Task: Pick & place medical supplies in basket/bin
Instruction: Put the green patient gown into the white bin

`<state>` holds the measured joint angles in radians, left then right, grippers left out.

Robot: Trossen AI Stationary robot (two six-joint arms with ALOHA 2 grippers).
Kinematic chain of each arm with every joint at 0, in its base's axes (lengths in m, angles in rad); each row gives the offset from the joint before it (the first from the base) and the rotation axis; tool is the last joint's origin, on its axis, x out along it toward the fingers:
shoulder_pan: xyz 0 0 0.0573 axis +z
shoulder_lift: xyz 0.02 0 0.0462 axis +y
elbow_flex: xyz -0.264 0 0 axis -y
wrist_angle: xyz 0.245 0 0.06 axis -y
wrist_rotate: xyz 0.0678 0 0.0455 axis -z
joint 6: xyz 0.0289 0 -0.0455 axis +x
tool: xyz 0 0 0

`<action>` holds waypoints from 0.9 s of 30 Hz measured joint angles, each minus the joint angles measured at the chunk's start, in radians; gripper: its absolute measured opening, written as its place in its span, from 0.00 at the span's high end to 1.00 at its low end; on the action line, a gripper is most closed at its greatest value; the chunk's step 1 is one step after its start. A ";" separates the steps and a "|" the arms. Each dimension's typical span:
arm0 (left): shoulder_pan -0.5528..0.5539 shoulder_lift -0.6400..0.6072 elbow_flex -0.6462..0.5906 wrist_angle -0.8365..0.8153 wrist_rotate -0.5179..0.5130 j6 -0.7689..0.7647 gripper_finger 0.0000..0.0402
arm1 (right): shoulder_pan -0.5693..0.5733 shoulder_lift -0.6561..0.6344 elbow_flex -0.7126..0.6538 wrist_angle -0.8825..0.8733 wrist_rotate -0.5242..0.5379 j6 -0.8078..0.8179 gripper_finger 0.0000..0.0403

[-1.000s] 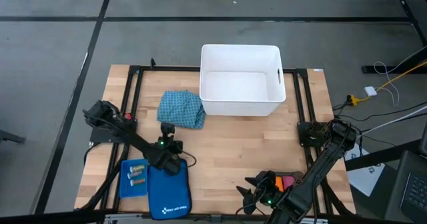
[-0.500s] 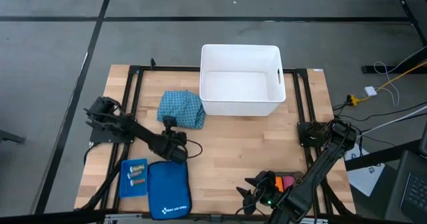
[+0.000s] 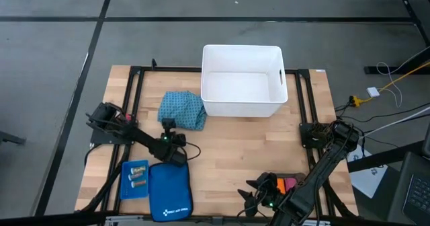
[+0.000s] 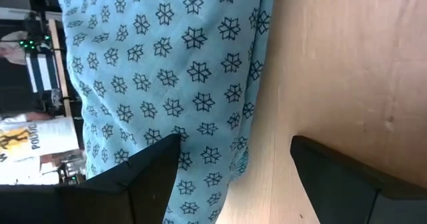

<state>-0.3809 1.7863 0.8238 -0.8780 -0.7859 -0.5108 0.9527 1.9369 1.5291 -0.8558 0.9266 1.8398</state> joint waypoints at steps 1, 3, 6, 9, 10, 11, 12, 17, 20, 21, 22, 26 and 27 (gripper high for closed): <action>0.000 0.001 0.000 -0.001 -0.005 -0.009 0.27 | 0.000 0.000 0.000 0.000 0.000 0.000 0.34; -0.002 0.001 0.000 -0.001 -0.024 -0.026 0.27 | 0.000 0.000 0.000 0.000 0.000 0.000 0.34; -0.002 0.001 0.000 -0.002 -0.039 -0.028 0.27 | 0.000 0.000 0.000 0.000 0.000 0.000 0.34; 0.011 0.001 -0.001 0.000 -0.028 -0.039 0.27 | 0.000 0.000 0.000 0.000 0.000 0.000 0.34; 0.016 0.001 -0.001 0.000 -0.028 -0.041 0.27 | 0.000 0.000 0.000 0.000 0.000 0.000 0.34; 0.018 0.001 -0.001 0.000 -0.028 -0.040 0.27 | 0.000 0.000 0.000 0.001 0.000 0.000 0.34; 0.023 0.001 -0.001 0.001 -0.030 -0.036 0.27 | 0.000 0.000 0.000 0.001 0.000 0.000 0.34; 0.053 0.002 -0.001 0.016 -0.026 -0.016 0.27 | 0.000 0.000 0.000 0.001 0.000 0.000 0.34; 0.070 0.002 -0.002 0.019 -0.029 -0.002 0.27 | 0.000 0.000 0.000 0.003 0.000 0.000 0.34; 0.076 0.002 -0.002 0.021 -0.030 -0.001 0.27 | 0.000 0.000 0.000 0.003 0.000 0.000 0.34; 0.081 0.002 -0.002 0.023 -0.032 -0.001 0.27 | 0.000 0.000 0.000 0.003 0.000 0.000 0.34; 0.099 0.003 -0.002 0.031 -0.039 0.015 0.27 | 0.000 0.000 0.000 0.003 0.000 -0.001 0.34; 0.103 0.003 -0.002 0.036 -0.041 0.022 0.27 | 0.000 0.000 0.000 0.003 0.000 -0.001 0.34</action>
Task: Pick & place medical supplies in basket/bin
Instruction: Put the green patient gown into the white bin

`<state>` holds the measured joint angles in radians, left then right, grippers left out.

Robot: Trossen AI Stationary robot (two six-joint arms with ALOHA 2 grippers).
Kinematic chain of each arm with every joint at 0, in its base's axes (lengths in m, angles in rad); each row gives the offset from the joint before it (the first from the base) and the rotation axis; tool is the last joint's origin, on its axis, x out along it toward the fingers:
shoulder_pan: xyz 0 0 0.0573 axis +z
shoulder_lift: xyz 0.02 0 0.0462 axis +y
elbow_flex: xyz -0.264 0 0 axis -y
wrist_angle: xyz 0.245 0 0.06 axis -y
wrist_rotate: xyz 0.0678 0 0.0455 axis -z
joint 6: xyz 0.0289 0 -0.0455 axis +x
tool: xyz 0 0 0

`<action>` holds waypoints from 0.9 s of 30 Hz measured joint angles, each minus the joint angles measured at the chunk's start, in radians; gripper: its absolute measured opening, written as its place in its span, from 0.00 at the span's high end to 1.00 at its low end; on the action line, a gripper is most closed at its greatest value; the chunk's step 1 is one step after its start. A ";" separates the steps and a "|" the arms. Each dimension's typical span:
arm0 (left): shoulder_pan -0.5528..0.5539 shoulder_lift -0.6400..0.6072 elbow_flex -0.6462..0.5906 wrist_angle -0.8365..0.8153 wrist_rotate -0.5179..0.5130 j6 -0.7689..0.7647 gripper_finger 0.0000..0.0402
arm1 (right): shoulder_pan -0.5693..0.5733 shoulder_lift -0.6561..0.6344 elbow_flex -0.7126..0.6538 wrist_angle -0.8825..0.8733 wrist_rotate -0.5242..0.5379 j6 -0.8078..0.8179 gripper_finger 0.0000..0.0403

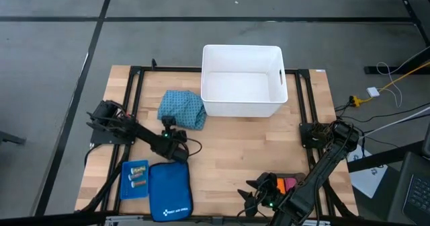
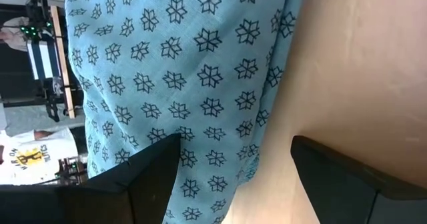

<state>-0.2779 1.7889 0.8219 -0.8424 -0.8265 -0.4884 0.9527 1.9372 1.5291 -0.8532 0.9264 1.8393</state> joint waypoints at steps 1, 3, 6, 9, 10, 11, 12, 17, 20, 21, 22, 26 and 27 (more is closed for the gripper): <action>0.005 0.000 0.000 0.005 -0.001 0.003 0.27 | 0.000 0.000 0.000 0.000 0.000 0.000 0.34; 0.012 0.000 0.000 0.011 -0.002 0.008 0.27 | 0.000 0.000 0.000 0.000 0.000 0.000 0.34; 0.025 0.000 0.000 0.021 -0.006 0.025 0.27 | 0.000 0.000 0.000 0.000 0.000 0.000 0.34; 0.038 0.000 -0.001 0.031 -0.017 0.050 0.27 | 0.000 0.000 0.000 0.000 0.000 0.000 0.34; 0.044 0.000 -0.001 0.034 -0.019 0.055 0.27 | 0.000 0.000 0.000 0.000 0.000 0.000 0.34; 0.049 0.000 -0.001 0.037 -0.020 0.058 0.27 | 0.000 0.000 0.000 0.000 0.000 -0.001 0.34; 0.055 0.000 -0.001 0.039 -0.022 0.059 0.27 | 0.000 0.000 0.000 0.000 0.000 -0.003 0.34; 0.077 0.001 -0.001 0.061 -0.036 0.090 0.27 | 0.000 0.000 0.000 0.000 -0.002 -0.004 0.34; 0.092 0.000 -0.001 0.074 -0.037 0.096 0.27 | 0.000 0.000 0.000 0.000 -0.003 -0.004 0.34; 0.098 0.000 -0.001 0.078 -0.036 0.096 0.27 | 0.000 0.000 0.000 0.000 -0.003 -0.004 0.34; 0.104 0.000 -0.001 0.082 -0.035 0.095 0.27 | 0.000 0.000 0.000 0.000 -0.003 -0.004 0.34; 0.129 0.000 0.000 0.092 -0.040 0.101 0.27 | 0.000 0.000 0.000 0.000 -0.003 -0.004 0.34; 0.137 0.000 0.000 0.095 -0.041 0.106 0.27 | 0.000 0.000 0.000 0.000 -0.004 -0.003 0.34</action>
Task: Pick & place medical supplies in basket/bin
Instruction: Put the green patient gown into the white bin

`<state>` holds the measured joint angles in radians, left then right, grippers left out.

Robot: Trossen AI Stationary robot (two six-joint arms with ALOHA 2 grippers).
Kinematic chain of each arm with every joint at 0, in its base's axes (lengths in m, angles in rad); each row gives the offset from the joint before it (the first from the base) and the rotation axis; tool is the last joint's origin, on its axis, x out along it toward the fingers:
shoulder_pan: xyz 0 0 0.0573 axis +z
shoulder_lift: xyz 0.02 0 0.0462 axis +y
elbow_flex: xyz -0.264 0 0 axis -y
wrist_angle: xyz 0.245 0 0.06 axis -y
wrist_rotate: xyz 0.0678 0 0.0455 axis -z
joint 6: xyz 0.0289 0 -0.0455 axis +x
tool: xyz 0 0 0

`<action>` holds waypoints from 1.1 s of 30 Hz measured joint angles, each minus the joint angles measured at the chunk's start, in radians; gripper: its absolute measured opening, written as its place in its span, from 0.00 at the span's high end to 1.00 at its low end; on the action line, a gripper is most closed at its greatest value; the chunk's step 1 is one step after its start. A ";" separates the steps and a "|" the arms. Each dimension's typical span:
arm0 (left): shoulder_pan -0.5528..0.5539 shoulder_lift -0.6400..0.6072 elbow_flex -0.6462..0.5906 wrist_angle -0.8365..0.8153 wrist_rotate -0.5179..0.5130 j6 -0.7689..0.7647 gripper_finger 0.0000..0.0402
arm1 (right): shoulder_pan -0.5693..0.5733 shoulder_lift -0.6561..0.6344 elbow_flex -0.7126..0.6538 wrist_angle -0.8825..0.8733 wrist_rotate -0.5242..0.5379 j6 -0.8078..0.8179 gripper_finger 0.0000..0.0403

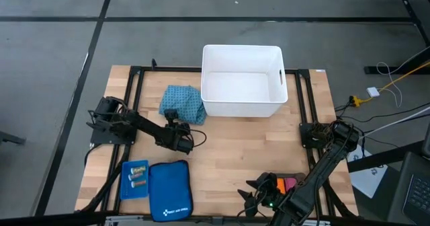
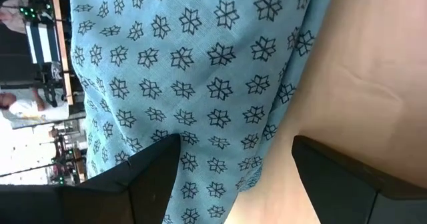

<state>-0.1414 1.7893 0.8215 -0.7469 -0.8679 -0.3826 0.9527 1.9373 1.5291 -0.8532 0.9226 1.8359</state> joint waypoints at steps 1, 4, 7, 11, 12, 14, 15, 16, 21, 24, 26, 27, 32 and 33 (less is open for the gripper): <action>0.007 0.000 0.000 0.003 -0.002 0.001 0.27 | 0.000 0.000 0.000 0.000 0.000 0.000 0.34; 0.029 0.000 0.000 0.012 -0.004 0.012 0.27 | 0.000 0.000 0.000 0.000 -0.004 0.000 0.34; 0.051 0.000 0.000 0.032 -0.007 0.054 0.27 | 0.000 0.000 0.000 0.001 -0.007 0.000 0.34; 0.078 0.000 0.000 0.053 -0.004 0.086 0.28 | 0.000 0.000 0.000 0.001 -0.007 -0.001 0.34; 0.085 0.000 0.000 0.055 -0.003 0.088 0.28 | 0.000 0.000 0.000 0.001 -0.007 -0.001 0.34; 0.099 0.000 0.000 0.059 0.000 0.089 0.29 | 0.000 0.000 0.000 0.001 -0.007 -0.001 0.34; 0.108 0.000 0.000 0.061 0.002 0.096 0.30 | 0.000 0.000 0.000 0.001 -0.007 -0.001 0.34; 0.117 0.000 0.000 0.065 0.007 0.107 0.31 | 0.000 0.000 0.000 0.001 -0.007 -0.001 0.34; 0.160 -0.001 0.001 0.078 0.042 0.133 0.39 | 0.000 0.000 0.000 0.008 -0.007 -0.005 0.34; 0.183 0.000 0.000 0.081 0.052 0.137 0.50 | 0.000 0.000 0.000 0.015 -0.007 -0.012 0.34; 0.196 0.000 0.000 0.076 0.056 0.148 0.60 | 0.000 0.000 0.000 0.016 -0.007 -0.015 0.34; 0.203 0.000 0.000 0.074 0.060 0.153 0.66 | 0.000 0.000 0.000 0.016 -0.007 -0.015 0.34; 0.227 -0.001 0.000 0.072 0.100 0.162 0.95 | 0.000 0.000 0.000 0.016 -0.007 -0.016 0.34; 0.230 -0.001 0.000 0.071 0.102 0.161 0.97 | 0.000 0.000 0.000 0.016 -0.007 -0.015 0.34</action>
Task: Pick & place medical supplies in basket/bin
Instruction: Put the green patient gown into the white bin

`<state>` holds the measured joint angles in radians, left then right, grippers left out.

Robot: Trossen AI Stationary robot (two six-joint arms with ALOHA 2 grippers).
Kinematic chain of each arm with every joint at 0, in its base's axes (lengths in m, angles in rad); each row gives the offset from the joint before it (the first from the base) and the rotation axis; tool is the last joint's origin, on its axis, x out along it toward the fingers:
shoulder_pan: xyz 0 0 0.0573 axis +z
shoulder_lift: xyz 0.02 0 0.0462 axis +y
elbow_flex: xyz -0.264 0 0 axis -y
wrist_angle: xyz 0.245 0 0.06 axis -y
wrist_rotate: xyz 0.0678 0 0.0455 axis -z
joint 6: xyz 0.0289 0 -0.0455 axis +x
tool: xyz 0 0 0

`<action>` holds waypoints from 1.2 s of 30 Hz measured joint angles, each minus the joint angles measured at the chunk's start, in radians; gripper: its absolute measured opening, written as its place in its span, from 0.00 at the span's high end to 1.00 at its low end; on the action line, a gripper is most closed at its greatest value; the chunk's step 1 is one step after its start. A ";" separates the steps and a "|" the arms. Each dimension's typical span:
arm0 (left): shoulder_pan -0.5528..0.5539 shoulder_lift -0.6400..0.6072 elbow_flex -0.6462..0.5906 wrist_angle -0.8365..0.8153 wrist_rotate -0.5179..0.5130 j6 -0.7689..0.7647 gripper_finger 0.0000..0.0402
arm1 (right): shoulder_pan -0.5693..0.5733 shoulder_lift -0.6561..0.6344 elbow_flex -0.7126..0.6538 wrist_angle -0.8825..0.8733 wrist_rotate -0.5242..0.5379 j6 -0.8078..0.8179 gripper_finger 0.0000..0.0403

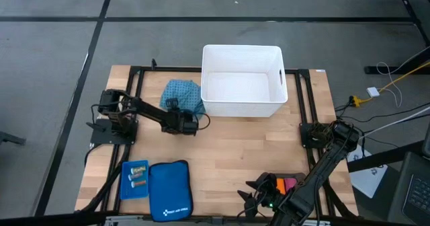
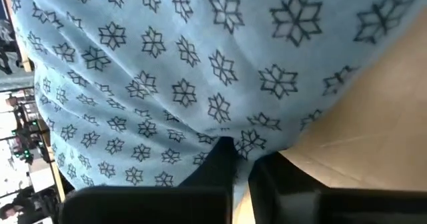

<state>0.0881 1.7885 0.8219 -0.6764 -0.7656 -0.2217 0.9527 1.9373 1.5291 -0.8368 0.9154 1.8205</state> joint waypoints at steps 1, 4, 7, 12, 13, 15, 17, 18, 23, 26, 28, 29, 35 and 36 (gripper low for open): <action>0.000 0.000 0.000 -0.003 0.003 -0.002 0.97 | 0.000 0.000 0.000 0.000 0.000 0.000 0.34; -0.010 0.000 0.000 -0.021 0.008 -0.006 0.99 | 0.000 0.000 0.000 0.004 -0.008 -0.001 0.34; -0.041 0.001 0.000 -0.058 0.019 -0.034 0.99 | 0.000 0.000 0.000 0.004 -0.016 -0.002 0.34; -0.135 0.002 0.000 -0.155 0.038 -0.128 0.99 | 0.000 0.000 0.000 0.008 -0.018 -0.003 0.34; -0.155 -0.002 -0.001 -0.180 0.037 -0.157 0.99 | 0.000 0.000 0.000 0.009 -0.018 -0.003 0.34; -0.197 -0.009 -0.001 -0.227 0.035 -0.217 0.99 | 0.000 0.000 0.000 0.011 -0.018 -0.003 0.34; -0.238 -0.024 -0.004 -0.277 0.039 -0.265 0.99 | 0.000 0.000 0.000 0.013 -0.018 -0.003 0.34; -0.257 -0.031 -0.005 -0.300 0.038 -0.297 0.99 | 0.000 0.000 0.000 0.015 -0.018 -0.003 0.34; -0.352 -0.096 -0.003 -0.435 0.011 -0.450 1.00 | 0.000 0.000 0.000 0.015 -0.017 -0.003 0.34; -0.402 -0.150 -0.003 -0.515 -0.006 -0.539 1.00 | 0.000 0.000 0.000 0.015 -0.017 -0.003 0.34; -0.429 -0.189 -0.003 -0.569 -0.012 -0.589 1.00 | -0.002 0.000 0.000 0.015 -0.014 -0.009 0.34; -0.439 -0.209 -0.003 -0.595 -0.017 -0.613 1.00 | -0.003 0.000 0.000 0.015 -0.014 -0.013 0.34; -0.475 -0.309 -0.002 -0.713 -0.070 -0.723 1.00 | -0.009 0.000 0.000 0.015 -0.007 -0.030 0.34; -0.475 -0.319 -0.002 -0.721 -0.083 -0.731 1.00 | -0.012 0.000 0.000 0.014 -0.006 -0.030 0.34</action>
<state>-0.3866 1.4692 0.8204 -1.3976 -0.8483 -0.9528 0.9412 1.9373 1.5291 -0.8223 0.9089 1.7900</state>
